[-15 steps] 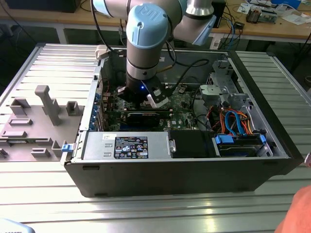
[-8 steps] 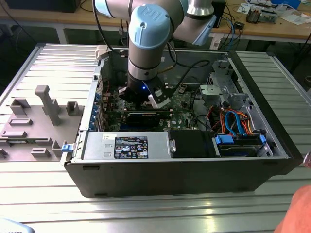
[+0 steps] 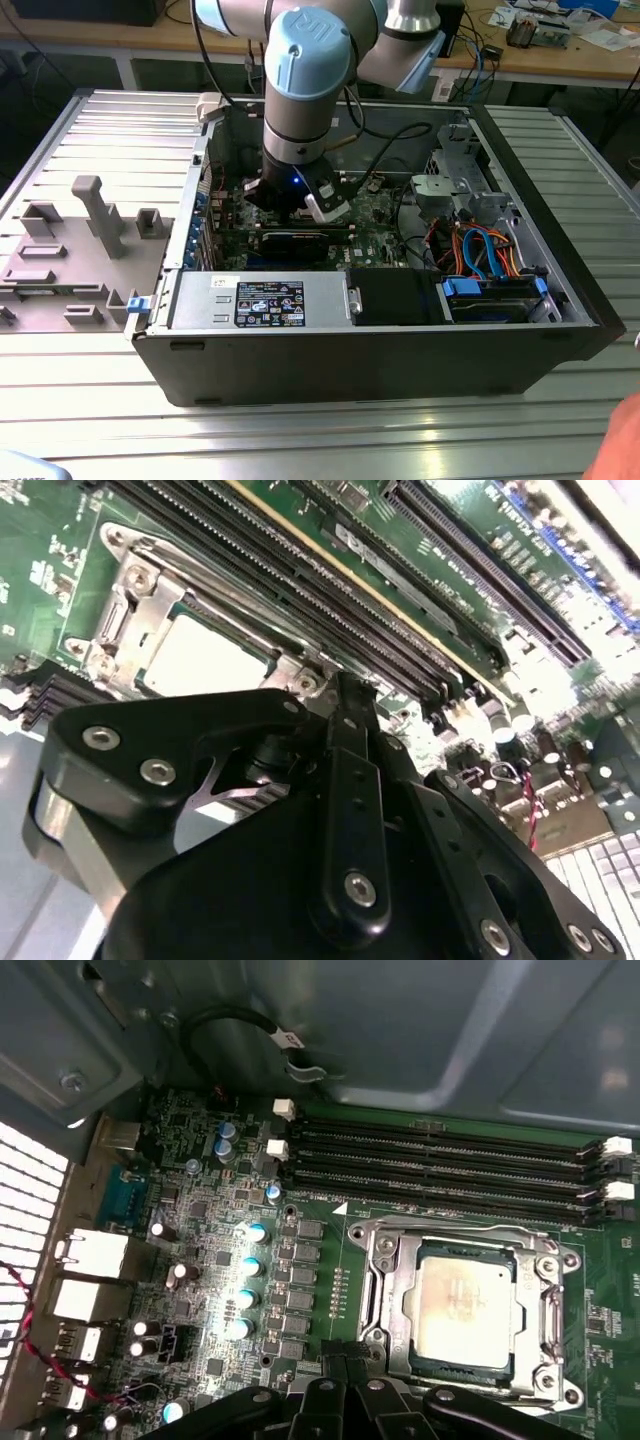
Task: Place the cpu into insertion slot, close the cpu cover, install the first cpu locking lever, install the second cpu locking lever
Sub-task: 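Install the second cpu locking lever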
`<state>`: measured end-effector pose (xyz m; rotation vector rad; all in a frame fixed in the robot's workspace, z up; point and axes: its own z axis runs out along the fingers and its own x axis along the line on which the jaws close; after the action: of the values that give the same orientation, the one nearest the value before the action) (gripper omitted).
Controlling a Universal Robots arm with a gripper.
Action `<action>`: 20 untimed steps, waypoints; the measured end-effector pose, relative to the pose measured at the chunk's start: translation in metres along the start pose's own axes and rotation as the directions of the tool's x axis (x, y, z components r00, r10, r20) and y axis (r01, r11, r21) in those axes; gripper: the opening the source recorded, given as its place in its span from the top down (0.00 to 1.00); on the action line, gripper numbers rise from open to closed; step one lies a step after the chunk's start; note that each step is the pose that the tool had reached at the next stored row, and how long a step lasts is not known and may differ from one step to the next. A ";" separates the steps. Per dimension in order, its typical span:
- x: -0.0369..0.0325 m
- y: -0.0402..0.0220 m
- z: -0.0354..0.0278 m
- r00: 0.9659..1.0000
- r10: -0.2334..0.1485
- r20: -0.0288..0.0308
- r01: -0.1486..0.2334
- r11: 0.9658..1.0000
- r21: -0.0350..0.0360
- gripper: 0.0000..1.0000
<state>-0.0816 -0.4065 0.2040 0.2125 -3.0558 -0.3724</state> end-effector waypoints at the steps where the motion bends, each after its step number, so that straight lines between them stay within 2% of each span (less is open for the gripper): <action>1: -0.0021 0.0004 -0.0005 1.000 0.000 0.000 0.000 1.000 0.000 0.89; 6: -0.0125 0.0062 0.0005 1.000 0.001 -0.002 -0.001 1.000 0.005 0.89; 15: -0.0200 0.0182 0.0032 1.000 0.002 -0.004 -0.001 1.000 0.013 0.89; 20: -0.0239 0.0207 0.0037 1.000 0.002 -0.005 -0.002 1.000 0.015 0.89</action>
<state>-0.0610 -0.3822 0.2045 0.2109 -3.0545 -0.3486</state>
